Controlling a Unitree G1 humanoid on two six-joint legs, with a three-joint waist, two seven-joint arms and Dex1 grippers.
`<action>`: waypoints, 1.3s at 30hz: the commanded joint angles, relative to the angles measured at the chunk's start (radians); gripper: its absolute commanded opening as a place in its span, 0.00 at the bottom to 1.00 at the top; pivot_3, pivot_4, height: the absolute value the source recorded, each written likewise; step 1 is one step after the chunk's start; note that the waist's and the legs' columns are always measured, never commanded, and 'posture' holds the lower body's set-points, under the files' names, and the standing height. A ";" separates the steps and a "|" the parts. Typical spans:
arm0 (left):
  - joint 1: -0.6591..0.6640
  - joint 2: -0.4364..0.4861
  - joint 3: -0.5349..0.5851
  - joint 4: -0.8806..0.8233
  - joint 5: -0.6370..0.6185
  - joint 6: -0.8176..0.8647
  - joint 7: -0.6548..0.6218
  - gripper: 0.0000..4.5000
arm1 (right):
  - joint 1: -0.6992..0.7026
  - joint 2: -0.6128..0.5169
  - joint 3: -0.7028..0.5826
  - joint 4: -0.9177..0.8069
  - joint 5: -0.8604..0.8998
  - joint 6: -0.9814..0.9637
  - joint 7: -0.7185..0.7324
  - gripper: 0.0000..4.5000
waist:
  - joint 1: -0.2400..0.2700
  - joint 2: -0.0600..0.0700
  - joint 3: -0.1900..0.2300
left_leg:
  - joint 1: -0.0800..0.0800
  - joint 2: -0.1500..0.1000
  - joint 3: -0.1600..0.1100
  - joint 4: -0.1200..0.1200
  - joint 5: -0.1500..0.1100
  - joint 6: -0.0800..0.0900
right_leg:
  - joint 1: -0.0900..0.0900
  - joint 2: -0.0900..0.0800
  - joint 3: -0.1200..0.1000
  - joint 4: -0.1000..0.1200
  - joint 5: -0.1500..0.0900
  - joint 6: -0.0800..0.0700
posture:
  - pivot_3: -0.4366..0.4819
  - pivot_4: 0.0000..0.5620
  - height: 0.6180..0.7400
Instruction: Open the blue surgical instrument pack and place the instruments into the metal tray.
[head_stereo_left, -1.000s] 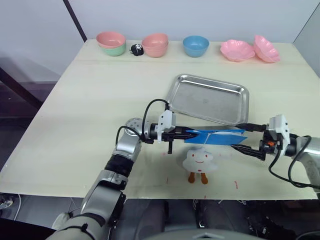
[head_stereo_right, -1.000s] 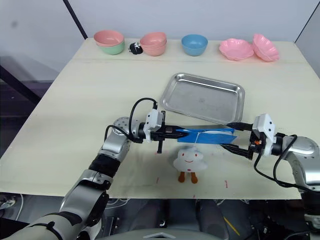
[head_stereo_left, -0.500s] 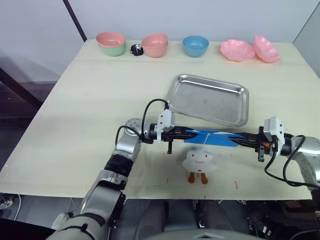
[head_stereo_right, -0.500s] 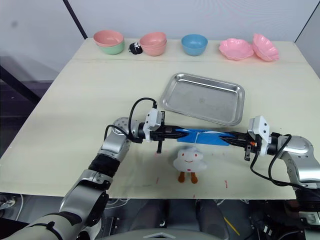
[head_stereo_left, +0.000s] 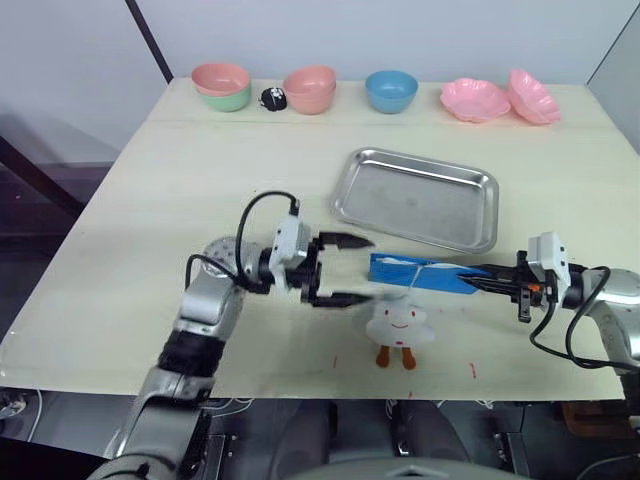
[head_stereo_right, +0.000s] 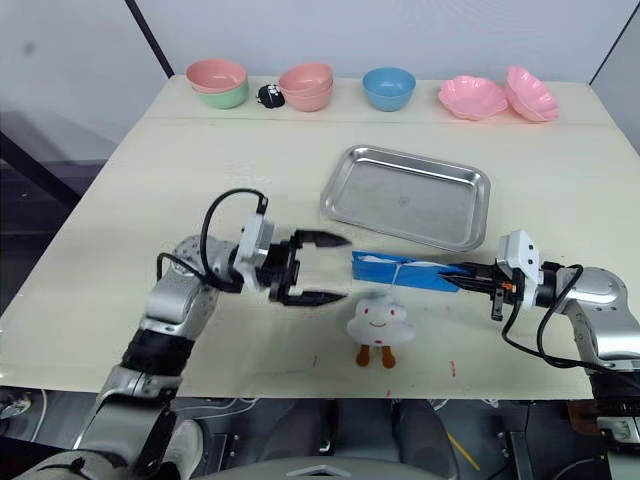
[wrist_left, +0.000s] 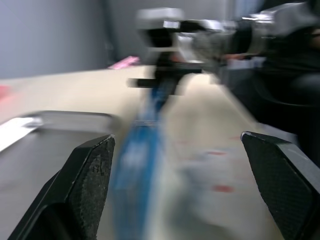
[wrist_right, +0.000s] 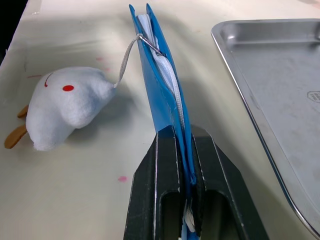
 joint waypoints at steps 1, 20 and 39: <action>0.000 -0.016 -0.086 -0.053 0.054 -0.024 -0.001 0.98 | -0.025 -0.001 -0.007 -0.009 0.006 -0.014 0.004 0.00 | 0.002 0.000 0.000 | 0.000 0.000 0.000 0.000 0.000 0.000 | 0.000 0.000 0.000 0.000 0.000 0.000 | 0.48 0.27 1.00; -0.019 -0.111 -0.215 0.144 0.230 -0.155 0.105 0.30 | 0.006 0.006 -0.024 -0.052 0.022 0.005 -0.028 0.00 | -0.002 0.001 0.000 | 0.000 0.000 0.001 0.000 0.000 0.000 | 0.000 0.001 0.001 0.000 0.000 0.000 | 0.48 0.27 1.00; -0.070 0.164 0.145 0.227 0.038 0.002 0.082 0.00 | -0.001 0.024 -0.032 -0.063 0.058 0.030 -0.022 0.00 | -0.003 0.002 0.001 | 0.000 0.000 0.001 0.000 0.000 0.000 | 0.000 0.001 0.001 0.000 0.000 0.000 | 0.48 0.27 1.00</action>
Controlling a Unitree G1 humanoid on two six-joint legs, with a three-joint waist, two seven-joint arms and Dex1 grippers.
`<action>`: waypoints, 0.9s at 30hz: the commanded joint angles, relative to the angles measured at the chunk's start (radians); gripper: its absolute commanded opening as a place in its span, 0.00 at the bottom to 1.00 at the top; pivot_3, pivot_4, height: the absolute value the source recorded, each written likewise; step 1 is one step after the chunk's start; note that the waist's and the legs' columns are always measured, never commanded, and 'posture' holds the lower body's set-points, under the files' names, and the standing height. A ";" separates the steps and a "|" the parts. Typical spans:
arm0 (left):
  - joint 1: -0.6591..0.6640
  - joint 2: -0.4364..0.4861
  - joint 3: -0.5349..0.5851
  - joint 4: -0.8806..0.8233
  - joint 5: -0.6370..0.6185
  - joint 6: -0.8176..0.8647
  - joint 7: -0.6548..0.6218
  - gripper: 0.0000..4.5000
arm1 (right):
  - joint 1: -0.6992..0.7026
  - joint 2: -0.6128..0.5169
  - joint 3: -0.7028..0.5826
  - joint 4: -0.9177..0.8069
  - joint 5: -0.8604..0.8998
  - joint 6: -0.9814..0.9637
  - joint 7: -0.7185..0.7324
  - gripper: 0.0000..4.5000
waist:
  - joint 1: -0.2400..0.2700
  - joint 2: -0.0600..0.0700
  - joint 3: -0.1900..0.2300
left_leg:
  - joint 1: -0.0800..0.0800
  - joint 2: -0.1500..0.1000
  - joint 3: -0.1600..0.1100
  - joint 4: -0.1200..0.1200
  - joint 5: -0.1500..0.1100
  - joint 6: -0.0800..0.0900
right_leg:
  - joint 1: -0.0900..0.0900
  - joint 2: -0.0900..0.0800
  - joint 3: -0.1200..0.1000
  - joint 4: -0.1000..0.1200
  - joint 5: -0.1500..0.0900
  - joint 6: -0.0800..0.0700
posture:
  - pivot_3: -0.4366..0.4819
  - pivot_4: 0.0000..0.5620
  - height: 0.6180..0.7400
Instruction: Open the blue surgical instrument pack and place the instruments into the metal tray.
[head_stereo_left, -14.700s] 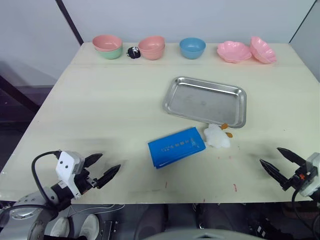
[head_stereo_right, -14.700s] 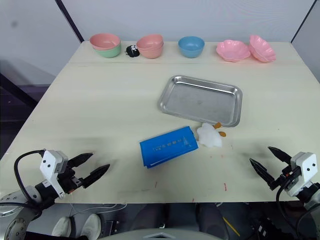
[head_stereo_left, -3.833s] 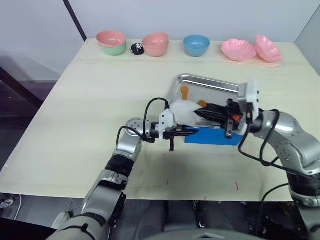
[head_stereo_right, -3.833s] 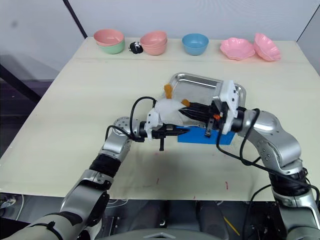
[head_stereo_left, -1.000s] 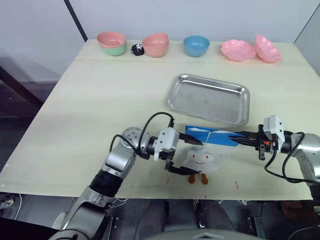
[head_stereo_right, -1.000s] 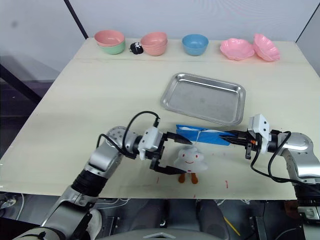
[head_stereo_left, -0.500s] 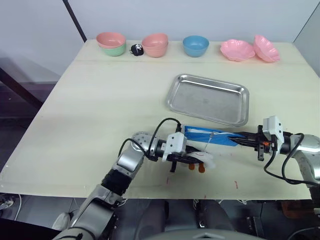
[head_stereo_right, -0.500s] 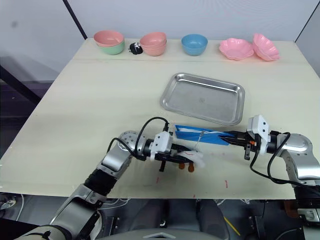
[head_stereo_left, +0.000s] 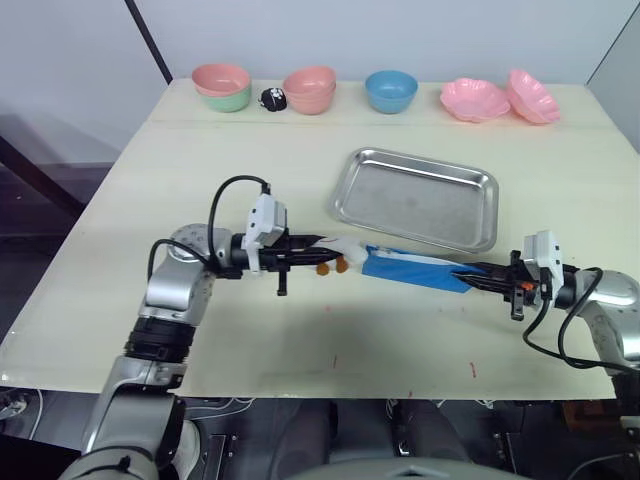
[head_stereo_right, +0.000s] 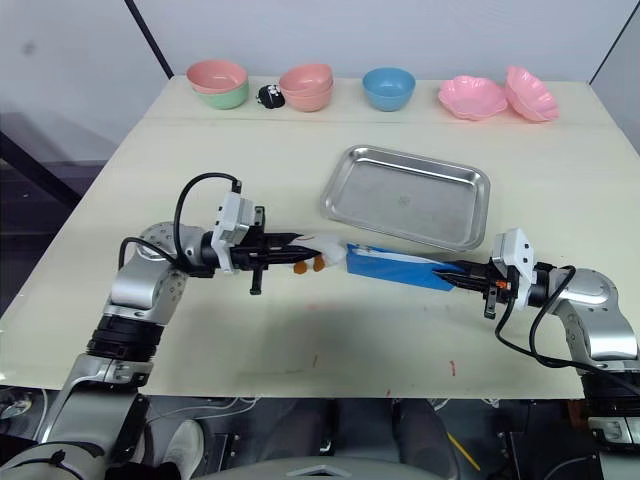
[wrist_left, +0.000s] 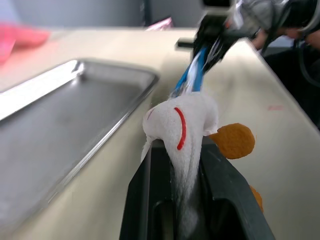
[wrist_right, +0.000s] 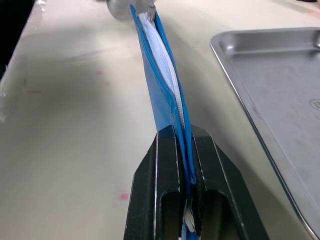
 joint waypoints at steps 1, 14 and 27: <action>0.015 0.034 0.046 0.060 0.028 -0.058 0.002 0.00 | -0.004 -0.014 -0.036 -0.041 0.032 -0.001 0.005 0.00 | 0.000 0.000 0.000 | 0.000 0.000 0.000 0.000 0.000 0.000 | 0.000 0.000 0.000 0.000 0.000 0.000 | 0.48 0.27 1.00; 0.069 0.031 -0.074 0.201 0.204 -0.203 -0.013 0.00 | -0.005 -0.022 -0.038 -0.051 0.034 0.009 0.015 0.00 | 0.002 0.000 0.000 | 0.000 0.000 0.000 0.000 0.000 0.000 | 0.000 0.000 0.000 0.000 0.000 0.000 | 0.48 0.27 1.00; 0.082 -0.004 -0.135 0.270 0.266 -0.269 0.003 0.00 | -0.047 -0.002 -0.128 -0.187 0.294 0.259 -0.049 0.00 | 0.007 0.006 -0.003 | 0.003 -0.001 0.000 0.000 0.000 0.000 | 0.003 -0.001 0.001 0.002 0.000 0.001 | 0.48 0.27 1.00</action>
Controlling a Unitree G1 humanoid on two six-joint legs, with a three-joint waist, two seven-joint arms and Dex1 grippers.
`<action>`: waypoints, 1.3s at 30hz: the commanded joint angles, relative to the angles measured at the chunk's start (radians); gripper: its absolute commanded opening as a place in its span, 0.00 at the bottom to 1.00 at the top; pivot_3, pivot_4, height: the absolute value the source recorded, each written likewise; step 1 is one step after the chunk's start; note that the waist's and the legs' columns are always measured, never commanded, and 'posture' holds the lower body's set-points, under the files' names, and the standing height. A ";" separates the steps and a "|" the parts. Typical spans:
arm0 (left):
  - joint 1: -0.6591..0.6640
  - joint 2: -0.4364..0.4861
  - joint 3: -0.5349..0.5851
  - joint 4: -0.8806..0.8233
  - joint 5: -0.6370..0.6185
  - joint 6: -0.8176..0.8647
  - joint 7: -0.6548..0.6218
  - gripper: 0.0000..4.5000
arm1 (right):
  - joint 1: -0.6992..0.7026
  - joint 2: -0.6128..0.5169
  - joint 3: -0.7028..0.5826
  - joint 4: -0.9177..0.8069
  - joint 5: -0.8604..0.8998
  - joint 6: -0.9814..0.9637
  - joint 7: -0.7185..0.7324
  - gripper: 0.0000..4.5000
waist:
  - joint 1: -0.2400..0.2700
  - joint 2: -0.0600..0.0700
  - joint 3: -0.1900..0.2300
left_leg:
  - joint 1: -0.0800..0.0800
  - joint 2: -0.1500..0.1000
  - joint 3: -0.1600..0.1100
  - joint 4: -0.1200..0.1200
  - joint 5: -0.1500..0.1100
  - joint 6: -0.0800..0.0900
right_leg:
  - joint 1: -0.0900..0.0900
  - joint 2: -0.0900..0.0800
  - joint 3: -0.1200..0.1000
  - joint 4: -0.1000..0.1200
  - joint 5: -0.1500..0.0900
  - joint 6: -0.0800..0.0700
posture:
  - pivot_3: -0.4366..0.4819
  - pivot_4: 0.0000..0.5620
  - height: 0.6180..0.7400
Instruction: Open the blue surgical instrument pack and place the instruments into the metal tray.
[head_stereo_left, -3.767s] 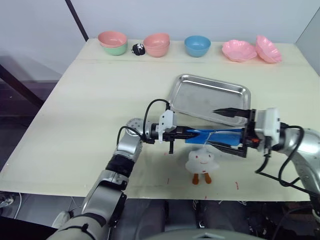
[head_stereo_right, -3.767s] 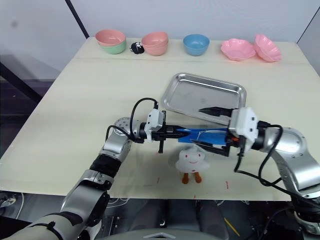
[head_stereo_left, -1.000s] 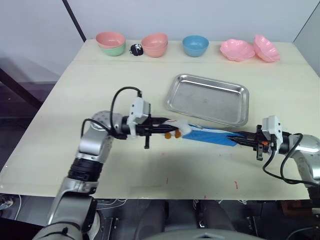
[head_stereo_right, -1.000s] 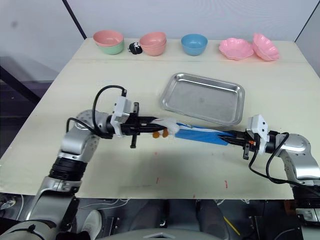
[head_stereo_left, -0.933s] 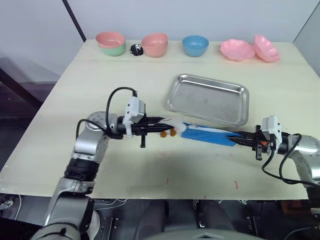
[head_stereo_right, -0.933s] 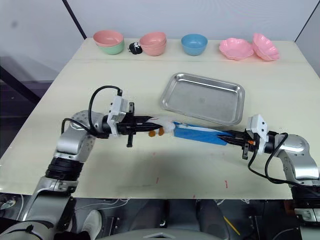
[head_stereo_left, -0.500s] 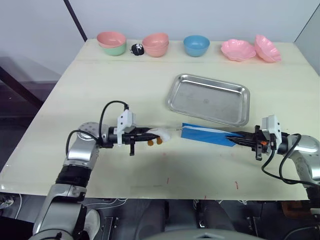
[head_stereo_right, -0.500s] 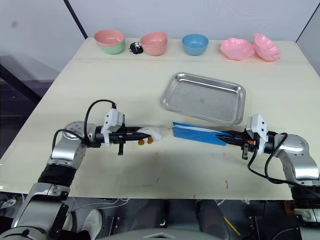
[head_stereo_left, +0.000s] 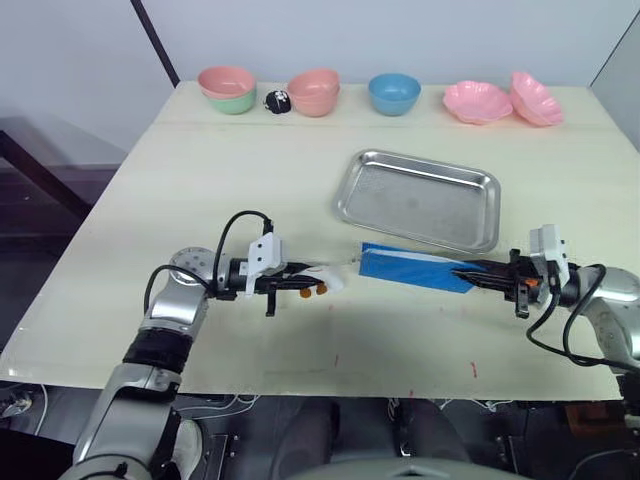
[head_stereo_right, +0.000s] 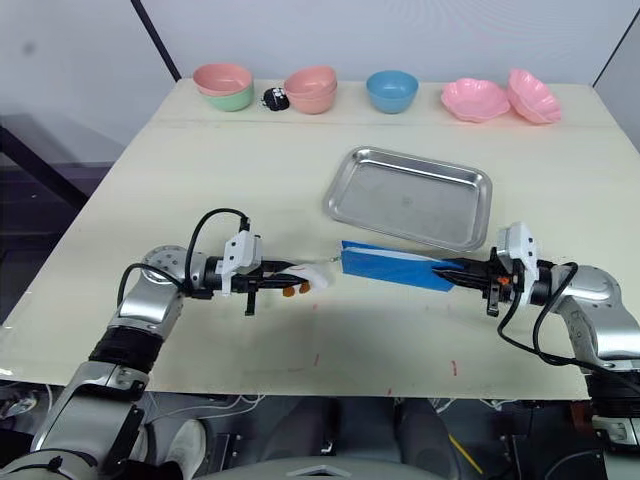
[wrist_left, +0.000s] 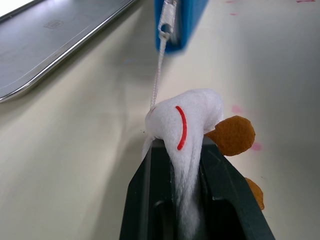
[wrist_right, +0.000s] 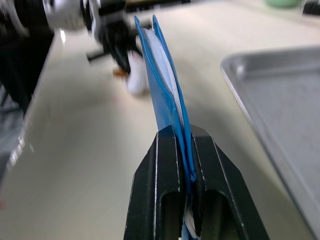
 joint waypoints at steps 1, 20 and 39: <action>0.035 -0.005 -0.047 0.052 0.058 0.009 0.000 0.00 | -0.038 0.023 -0.093 -0.083 0.176 0.107 -0.049 0.00 | 0.000 0.000 0.000 | 0.000 0.000 0.000 0.000 0.000 0.000 | 0.000 0.000 0.000 0.000 0.000 0.000 | 0.48 0.27 1.00; -0.051 0.187 0.000 0.078 0.017 -0.054 -0.205 0.00 | -0.040 0.023 0.065 0.037 -0.156 -0.249 0.041 0.00 | -0.038 0.000 0.001 | 0.002 0.003 0.004 -0.003 0.000 0.000 | -0.003 0.005 0.005 0.000 0.000 -0.001 | 0.48 0.27 1.00; -0.161 0.316 0.020 -0.019 -0.351 0.252 -0.275 0.99 | -0.037 0.044 0.093 0.064 -0.153 -0.275 0.032 0.00 | -0.031 -0.003 0.005 | 0.001 0.002 0.005 -0.004 0.000 0.000 | -0.003 0.003 0.006 -0.001 0.000 0.000 | 0.48 0.27 1.00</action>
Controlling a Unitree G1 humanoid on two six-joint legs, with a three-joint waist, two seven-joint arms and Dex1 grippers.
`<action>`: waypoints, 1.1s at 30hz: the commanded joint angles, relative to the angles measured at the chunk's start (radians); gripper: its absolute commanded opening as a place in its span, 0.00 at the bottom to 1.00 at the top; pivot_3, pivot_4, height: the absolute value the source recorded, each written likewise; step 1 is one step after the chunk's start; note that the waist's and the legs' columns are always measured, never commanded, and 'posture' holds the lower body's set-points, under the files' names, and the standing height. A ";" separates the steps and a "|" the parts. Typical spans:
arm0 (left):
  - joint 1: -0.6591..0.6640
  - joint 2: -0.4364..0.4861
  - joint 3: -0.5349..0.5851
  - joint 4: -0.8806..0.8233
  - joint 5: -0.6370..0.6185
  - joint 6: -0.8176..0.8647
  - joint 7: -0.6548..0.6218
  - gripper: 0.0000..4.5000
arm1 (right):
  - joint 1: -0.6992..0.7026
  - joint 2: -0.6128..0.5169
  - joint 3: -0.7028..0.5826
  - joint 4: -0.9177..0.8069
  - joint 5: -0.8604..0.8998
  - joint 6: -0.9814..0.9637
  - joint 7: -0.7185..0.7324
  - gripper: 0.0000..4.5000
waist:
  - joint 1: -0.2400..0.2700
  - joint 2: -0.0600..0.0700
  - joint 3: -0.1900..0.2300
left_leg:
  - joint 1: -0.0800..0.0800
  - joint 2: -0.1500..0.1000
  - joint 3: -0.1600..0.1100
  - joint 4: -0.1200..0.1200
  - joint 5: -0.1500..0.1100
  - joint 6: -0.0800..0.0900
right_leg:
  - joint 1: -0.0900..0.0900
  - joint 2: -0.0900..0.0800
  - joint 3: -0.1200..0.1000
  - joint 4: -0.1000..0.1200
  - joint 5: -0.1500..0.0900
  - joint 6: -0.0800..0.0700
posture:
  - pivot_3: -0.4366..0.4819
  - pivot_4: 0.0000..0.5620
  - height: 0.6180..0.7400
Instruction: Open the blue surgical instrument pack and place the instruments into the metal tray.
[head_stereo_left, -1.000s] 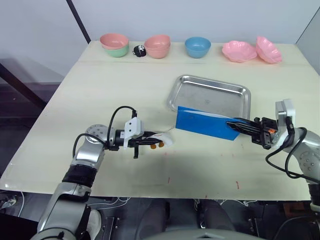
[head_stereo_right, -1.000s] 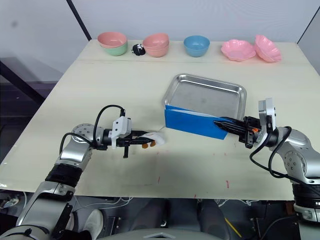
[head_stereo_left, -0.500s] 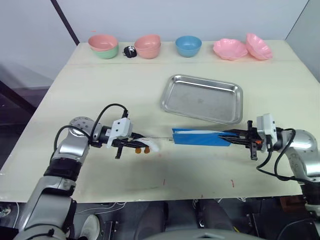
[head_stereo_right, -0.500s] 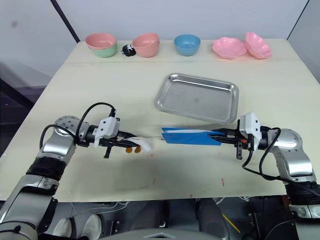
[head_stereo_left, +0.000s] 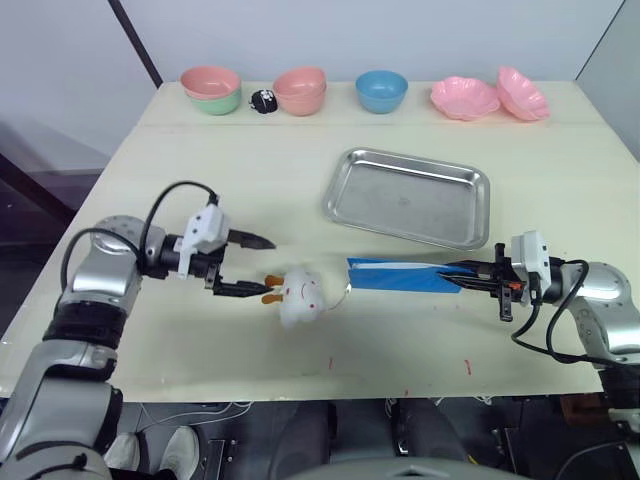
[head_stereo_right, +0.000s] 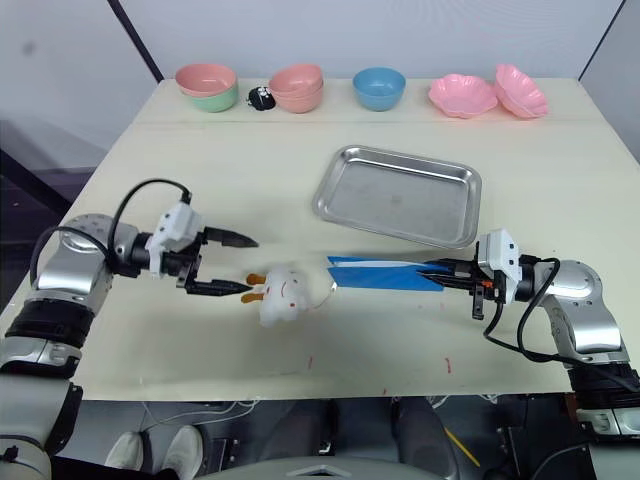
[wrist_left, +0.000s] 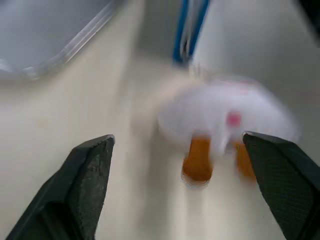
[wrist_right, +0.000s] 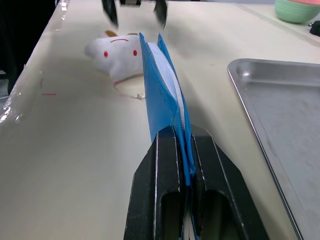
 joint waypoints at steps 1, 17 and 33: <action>-0.041 -0.026 0.050 -0.048 -0.082 0.095 -0.044 0.99 | -0.007 0.005 -0.010 -0.034 0.017 0.003 -0.005 0.00 | 0.000 0.000 0.000 | 0.000 0.000 0.000 0.000 0.000 0.000 | 0.000 0.000 0.000 0.000 0.000 0.000 | 0.48 0.27 1.00; -0.109 -0.353 0.030 0.050 0.151 -0.095 0.130 0.99 | -0.024 0.008 -0.007 -0.055 0.020 0.032 -0.008 0.00 | 0.003 0.000 0.000 | 0.000 -0.001 0.000 0.000 0.000 0.000 | 0.000 0.000 0.000 0.000 0.000 0.000 | 0.48 0.27 1.00; -0.026 -0.450 0.041 0.005 0.123 -0.013 0.086 0.01 | -0.013 0.006 -0.003 -0.073 0.010 0.043 -0.018 0.00 | 0.004 -0.001 0.000 | -0.002 -0.001 -0.001 0.002 0.000 0.000 | -0.001 0.000 -0.001 0.000 0.000 0.000 | 0.48 0.27 1.00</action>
